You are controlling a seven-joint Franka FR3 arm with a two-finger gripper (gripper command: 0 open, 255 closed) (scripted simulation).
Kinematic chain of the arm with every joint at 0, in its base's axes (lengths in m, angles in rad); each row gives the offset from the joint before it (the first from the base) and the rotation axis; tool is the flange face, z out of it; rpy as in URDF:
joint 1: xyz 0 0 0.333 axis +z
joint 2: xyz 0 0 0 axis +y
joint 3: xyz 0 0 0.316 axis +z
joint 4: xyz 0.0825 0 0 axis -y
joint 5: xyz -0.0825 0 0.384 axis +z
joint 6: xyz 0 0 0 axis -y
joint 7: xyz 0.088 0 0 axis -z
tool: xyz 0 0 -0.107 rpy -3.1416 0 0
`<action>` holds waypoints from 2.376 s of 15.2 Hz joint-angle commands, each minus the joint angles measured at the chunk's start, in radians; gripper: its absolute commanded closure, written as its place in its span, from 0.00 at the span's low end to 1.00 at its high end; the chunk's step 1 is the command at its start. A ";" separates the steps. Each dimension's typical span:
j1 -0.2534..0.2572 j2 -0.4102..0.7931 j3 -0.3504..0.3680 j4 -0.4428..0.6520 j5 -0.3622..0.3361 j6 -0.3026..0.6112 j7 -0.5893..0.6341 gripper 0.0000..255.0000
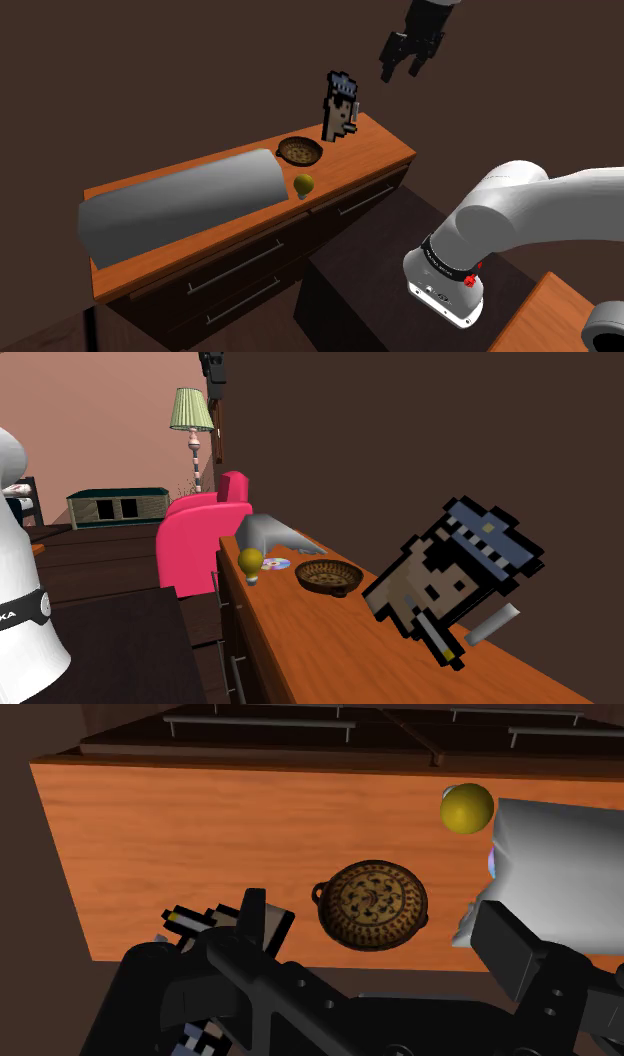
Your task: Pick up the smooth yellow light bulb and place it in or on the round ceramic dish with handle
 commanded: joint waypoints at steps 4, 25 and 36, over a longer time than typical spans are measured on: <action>0.010 0.026 0.018 -0.071 0.023 0.085 0.036 0.00; 0.116 0.573 0.158 -0.259 0.195 0.757 0.242 0.00; 0.141 0.827 0.187 -0.229 0.221 0.974 0.275 0.00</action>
